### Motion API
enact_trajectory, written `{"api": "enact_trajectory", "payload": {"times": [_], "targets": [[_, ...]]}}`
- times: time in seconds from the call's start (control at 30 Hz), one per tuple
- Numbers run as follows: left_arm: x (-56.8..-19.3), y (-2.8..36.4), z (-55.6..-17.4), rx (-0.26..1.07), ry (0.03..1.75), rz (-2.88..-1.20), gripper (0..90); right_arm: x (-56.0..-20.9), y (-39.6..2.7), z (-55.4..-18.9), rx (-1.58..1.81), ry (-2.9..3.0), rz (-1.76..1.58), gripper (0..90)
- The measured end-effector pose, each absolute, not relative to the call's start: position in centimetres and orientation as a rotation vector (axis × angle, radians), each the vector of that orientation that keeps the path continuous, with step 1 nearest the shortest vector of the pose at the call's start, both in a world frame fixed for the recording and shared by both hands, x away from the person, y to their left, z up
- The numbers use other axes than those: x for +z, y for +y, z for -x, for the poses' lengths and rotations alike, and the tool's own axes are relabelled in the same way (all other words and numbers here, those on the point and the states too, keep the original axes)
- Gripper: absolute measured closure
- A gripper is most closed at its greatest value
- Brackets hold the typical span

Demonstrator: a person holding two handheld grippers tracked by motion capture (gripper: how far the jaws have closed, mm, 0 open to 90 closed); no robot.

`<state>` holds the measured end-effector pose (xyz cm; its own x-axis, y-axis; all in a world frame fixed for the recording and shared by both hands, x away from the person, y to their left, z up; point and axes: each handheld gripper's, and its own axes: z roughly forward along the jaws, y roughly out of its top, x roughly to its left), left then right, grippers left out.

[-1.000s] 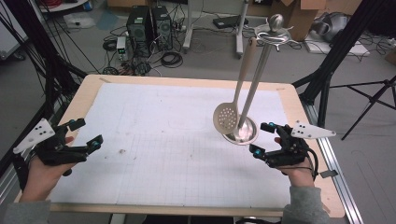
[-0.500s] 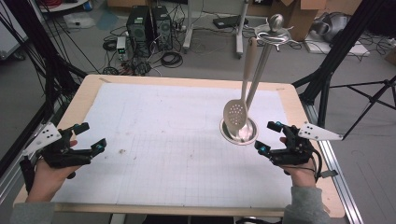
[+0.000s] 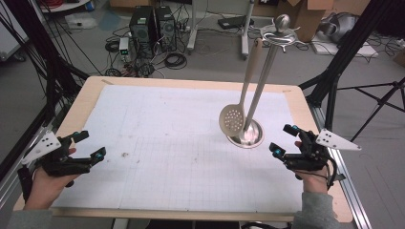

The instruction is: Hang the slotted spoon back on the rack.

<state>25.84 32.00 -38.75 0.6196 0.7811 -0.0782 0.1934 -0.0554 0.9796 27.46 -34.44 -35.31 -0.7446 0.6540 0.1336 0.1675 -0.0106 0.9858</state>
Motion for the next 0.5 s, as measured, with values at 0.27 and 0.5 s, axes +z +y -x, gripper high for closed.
{"api": "enact_trajectory", "payload": {"times": [0.27, 0.5], "targets": [[-39.4, 33.1, -25.8, 0.594, 0.885, -1.567, 7.0, -36.3, -35.9, -27.3, 1.788, 1.869, -0.917, 6.0], [-39.8, 33.4, -26.0, 0.588, 0.915, -1.56, 7.0, -36.9, -36.9, -27.2, 1.768, 1.841, -0.97, 6.0]]}}
